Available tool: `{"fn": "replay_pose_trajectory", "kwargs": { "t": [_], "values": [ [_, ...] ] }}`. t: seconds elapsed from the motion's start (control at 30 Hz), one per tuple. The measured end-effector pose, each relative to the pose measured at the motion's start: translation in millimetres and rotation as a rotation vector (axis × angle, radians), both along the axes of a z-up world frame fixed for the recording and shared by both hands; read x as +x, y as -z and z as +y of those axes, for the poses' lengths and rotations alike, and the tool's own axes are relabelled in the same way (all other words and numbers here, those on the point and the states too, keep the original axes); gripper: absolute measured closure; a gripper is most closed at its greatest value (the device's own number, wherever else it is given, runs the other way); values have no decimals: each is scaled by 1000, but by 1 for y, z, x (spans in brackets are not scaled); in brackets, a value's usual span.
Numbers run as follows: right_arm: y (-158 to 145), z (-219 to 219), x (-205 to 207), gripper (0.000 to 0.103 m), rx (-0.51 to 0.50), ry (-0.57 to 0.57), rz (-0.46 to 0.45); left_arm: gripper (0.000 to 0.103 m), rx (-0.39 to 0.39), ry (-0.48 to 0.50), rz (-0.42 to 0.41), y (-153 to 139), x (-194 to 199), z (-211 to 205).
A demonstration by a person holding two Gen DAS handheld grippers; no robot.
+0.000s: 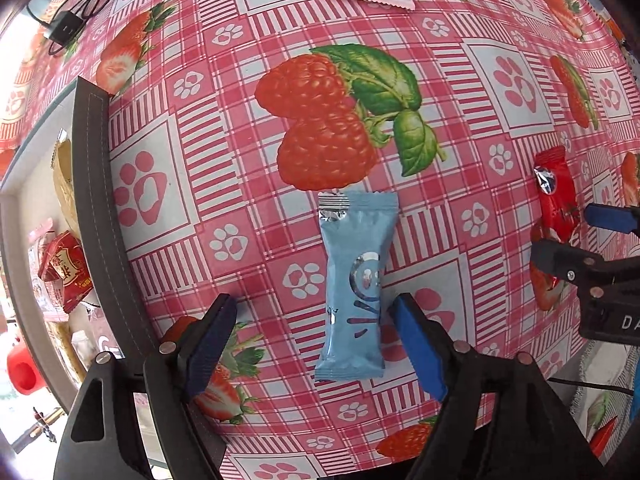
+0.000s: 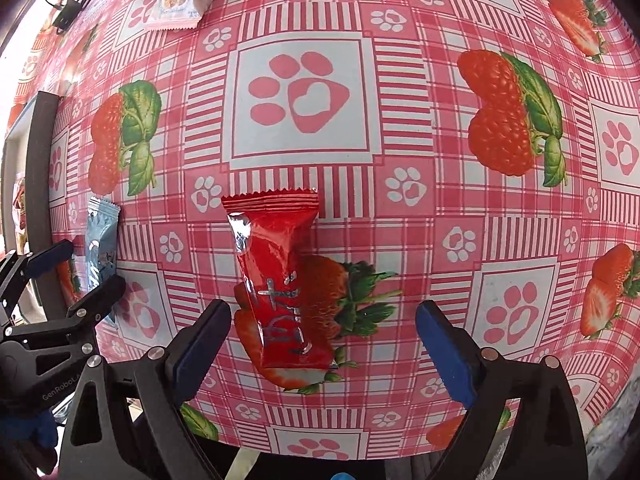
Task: Organize snacks
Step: 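Grasp the red candy bar with the right gripper while the left approaches the blue bar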
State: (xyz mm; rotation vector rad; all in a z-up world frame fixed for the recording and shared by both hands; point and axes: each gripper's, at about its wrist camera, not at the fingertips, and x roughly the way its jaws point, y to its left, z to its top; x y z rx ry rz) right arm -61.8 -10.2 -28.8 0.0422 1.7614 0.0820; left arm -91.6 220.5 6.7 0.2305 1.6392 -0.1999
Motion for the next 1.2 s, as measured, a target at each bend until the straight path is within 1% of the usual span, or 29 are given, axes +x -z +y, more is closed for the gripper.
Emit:
{"fn": "replay_pose_trajectory", "kwargs": {
  "t": [0.03, 0.07, 0.1, 0.17, 0.3, 0.37, 0.43, 0.47, 0.5, 0.63, 0.7, 0.73, 0.77, 0.8, 0.9, 0.93, 1.03, 1.2],
  "values": [
    [6, 0, 0, 8, -9, -9, 2, 13, -3, -5, -1, 1, -1, 0],
    [8, 2, 1, 5, -22, -23, -4, 4, 0, -8, 12, 8, -3, -2],
    [10, 3, 1, 3, -30, -37, -6, 0, 6, -11, 38, 14, -4, -1],
    [13, 7, -2, 1, -45, -53, -6, 0, -9, -25, 26, 20, -10, 9],
    [25, 28, 0, 0, -72, -96, -14, 0, -11, -25, 21, 22, -10, 7],
    [26, 31, -3, 0, -71, -108, -21, 0, -14, -27, 7, 21, -12, 8],
    [28, 31, -2, 0, -71, -111, -30, 0, -17, -26, -3, 24, -15, 9],
    [27, 31, -1, 0, -71, -110, -37, 0, -17, -26, -4, 19, -15, 5],
    [25, 30, -2, 0, -70, -111, -45, 0, -17, -25, -2, 14, -14, 9],
    [22, 31, -7, 0, -69, -109, -71, 0, -14, -25, 11, 14, -12, 8],
    [22, 30, -7, 0, -69, -109, -71, 0, -14, -24, 13, 14, -11, 8],
    [27, 31, -4, 0, -69, -109, -70, 0, -14, -23, 13, 15, -11, 8],
    [17, 20, -12, 0, -69, -107, -69, 0, -14, -24, 13, 15, -10, 8],
    [15, 24, -14, 0, -70, -107, -69, 0, -14, -24, 13, 15, -11, 8],
    [21, 24, -12, 0, -70, -107, -72, 0, -14, -26, 13, 16, -11, 8],
    [14, 27, -11, 0, -70, -108, -72, 0, -14, -26, 13, 17, -11, 8],
    [20, 29, -7, 0, -70, -108, -70, 0, -14, -27, 13, 18, -11, 8],
    [20, 31, -6, 0, -70, -110, -69, 0, -14, -27, 12, 19, -11, 8]
  ]
}}
